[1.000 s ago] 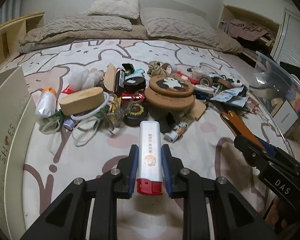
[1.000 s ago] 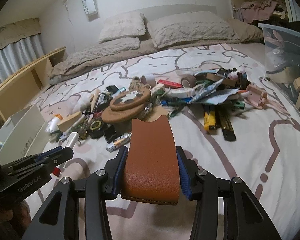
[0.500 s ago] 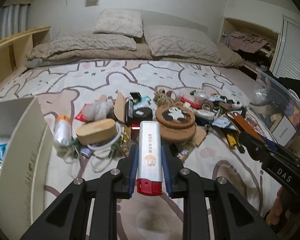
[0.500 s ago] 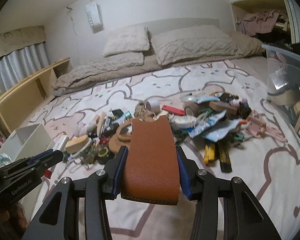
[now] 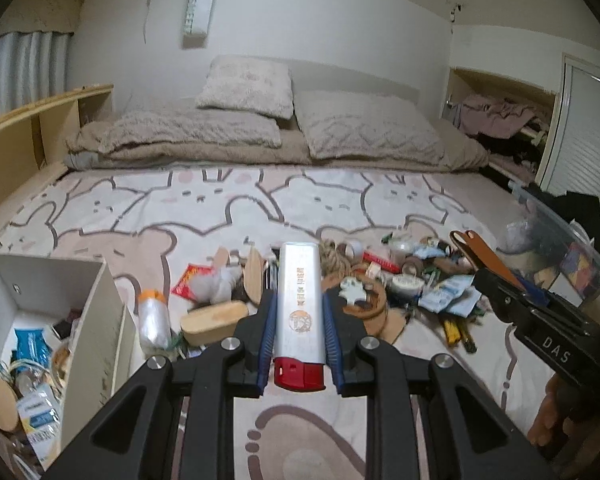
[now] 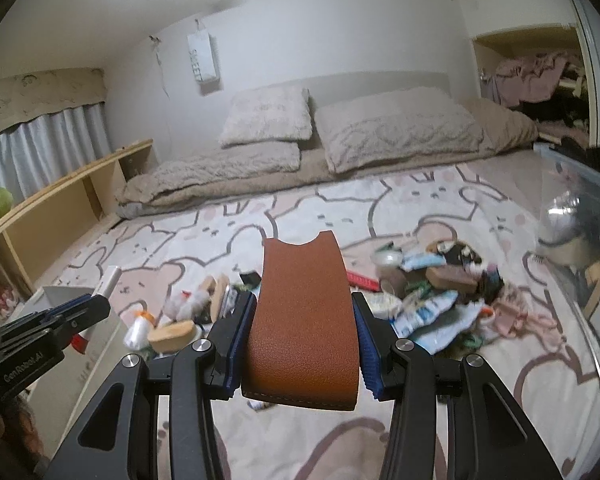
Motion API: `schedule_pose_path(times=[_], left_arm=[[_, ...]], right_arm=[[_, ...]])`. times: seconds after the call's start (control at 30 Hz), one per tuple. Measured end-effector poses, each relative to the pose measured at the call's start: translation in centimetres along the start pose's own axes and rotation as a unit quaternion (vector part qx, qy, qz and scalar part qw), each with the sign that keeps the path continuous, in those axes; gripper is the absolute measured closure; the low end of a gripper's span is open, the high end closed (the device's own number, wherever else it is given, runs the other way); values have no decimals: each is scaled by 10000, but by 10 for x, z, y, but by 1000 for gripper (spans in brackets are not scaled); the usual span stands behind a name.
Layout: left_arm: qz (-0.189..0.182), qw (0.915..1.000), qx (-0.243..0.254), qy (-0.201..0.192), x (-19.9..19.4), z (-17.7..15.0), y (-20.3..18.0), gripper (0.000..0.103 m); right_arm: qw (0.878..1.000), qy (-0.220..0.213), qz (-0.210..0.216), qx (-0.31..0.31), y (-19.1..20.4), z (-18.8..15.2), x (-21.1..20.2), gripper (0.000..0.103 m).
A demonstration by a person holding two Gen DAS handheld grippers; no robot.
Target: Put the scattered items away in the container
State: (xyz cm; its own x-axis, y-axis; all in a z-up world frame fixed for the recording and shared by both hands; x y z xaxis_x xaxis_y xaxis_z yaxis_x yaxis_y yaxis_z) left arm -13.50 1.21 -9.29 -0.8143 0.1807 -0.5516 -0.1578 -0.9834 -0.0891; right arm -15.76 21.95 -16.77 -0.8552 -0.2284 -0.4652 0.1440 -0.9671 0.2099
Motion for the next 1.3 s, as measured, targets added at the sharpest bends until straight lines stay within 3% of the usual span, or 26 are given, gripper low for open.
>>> schedule_pose_path(times=[0.33, 0.63, 1.07, 1.3], left_arm=[[-4, 9986, -25, -532, -32, 45, 5, 80], [119, 9966, -44, -817, -51, 63, 25, 80], [328, 9939, -130, -1047, -72, 59, 57, 80], [304, 9957, -319, -817, -61, 39, 77, 80]], right_arm=[[9987, -403, 188, -260, 28, 41, -9, 55], [9959, -590, 598, -342, 58, 58, -25, 55], [9928, -491, 972, -504, 99, 54, -20, 55], [9931, -320, 967, -575, 106, 42, -9, 55]])
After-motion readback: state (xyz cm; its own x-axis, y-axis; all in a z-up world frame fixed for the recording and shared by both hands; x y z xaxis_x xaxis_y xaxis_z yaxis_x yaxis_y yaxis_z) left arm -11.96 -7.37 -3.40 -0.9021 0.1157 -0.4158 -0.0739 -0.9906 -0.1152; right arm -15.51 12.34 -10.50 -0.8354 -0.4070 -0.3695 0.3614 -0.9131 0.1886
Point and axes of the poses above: each gripper's, at about its wrist camera, not at the fingertips, and x roughly the way its jaws point, y to its left, z to its top, the point moved 9 cm from there along x, roughly the way its jaws point, and after that the axes turned 2 degrees about z, right-handed, at the moved point
